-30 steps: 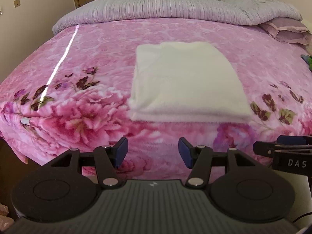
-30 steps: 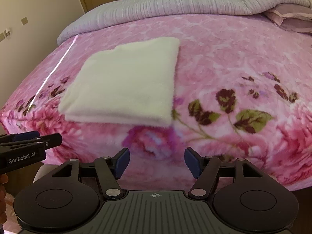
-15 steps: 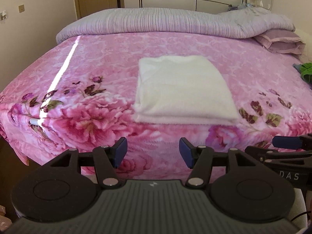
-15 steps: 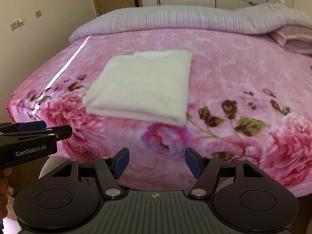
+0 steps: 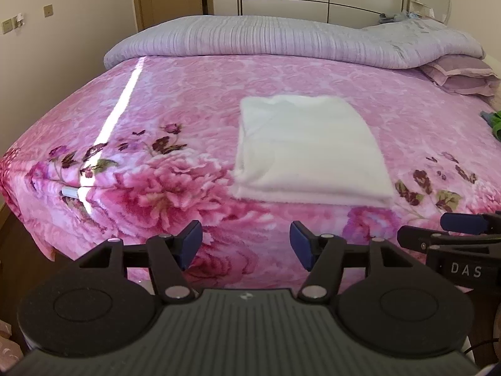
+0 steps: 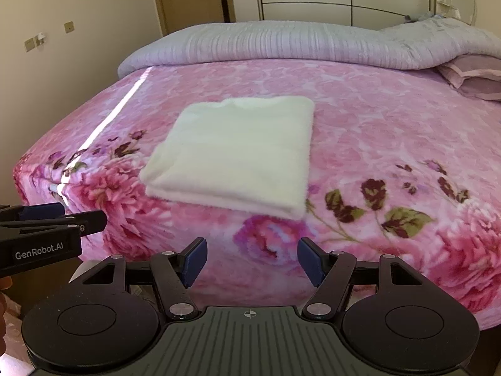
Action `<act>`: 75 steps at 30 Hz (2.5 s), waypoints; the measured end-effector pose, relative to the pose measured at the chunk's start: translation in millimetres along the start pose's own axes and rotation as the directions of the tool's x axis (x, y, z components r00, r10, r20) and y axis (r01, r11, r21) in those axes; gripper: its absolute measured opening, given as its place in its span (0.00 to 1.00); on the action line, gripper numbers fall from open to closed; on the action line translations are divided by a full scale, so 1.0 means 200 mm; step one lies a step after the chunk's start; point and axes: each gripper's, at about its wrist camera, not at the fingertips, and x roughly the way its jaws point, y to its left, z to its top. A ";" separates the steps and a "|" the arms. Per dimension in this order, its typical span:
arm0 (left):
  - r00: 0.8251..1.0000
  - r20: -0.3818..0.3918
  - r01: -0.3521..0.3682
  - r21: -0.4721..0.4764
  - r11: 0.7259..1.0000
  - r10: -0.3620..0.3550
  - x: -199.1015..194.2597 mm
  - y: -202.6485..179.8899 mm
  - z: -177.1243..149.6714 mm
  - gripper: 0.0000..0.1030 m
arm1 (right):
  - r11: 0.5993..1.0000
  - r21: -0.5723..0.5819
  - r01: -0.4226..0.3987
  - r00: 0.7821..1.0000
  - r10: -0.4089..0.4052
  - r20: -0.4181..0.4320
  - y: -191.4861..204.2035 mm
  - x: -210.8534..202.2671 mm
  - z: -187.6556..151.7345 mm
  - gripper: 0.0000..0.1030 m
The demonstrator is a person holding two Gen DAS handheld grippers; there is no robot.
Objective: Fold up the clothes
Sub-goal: 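Release the sweater and pull both grippers back above it, then grasp the folded sweater edge with both grippers and lift it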
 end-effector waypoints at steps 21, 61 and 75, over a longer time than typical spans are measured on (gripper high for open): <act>0.964 -0.029 0.251 -0.224 0.942 -0.264 0.49 0.34 0.27 0.61 | 0.964 0.261 -0.045 0.998 0.030 0.061 -0.58 0.20 0.11 0.66; 0.705 -0.160 0.401 -0.713 0.575 -0.690 1.61 0.51 0.68 0.29 | 0.601 0.731 -0.321 0.801 0.584 -0.129 -0.97 1.23 0.68 0.41; 0.777 -0.005 0.429 -0.728 0.535 -0.630 1.41 1.15 1.02 0.26 | 0.602 0.657 -0.455 0.747 0.659 -0.088 -0.47 1.23 1.16 0.39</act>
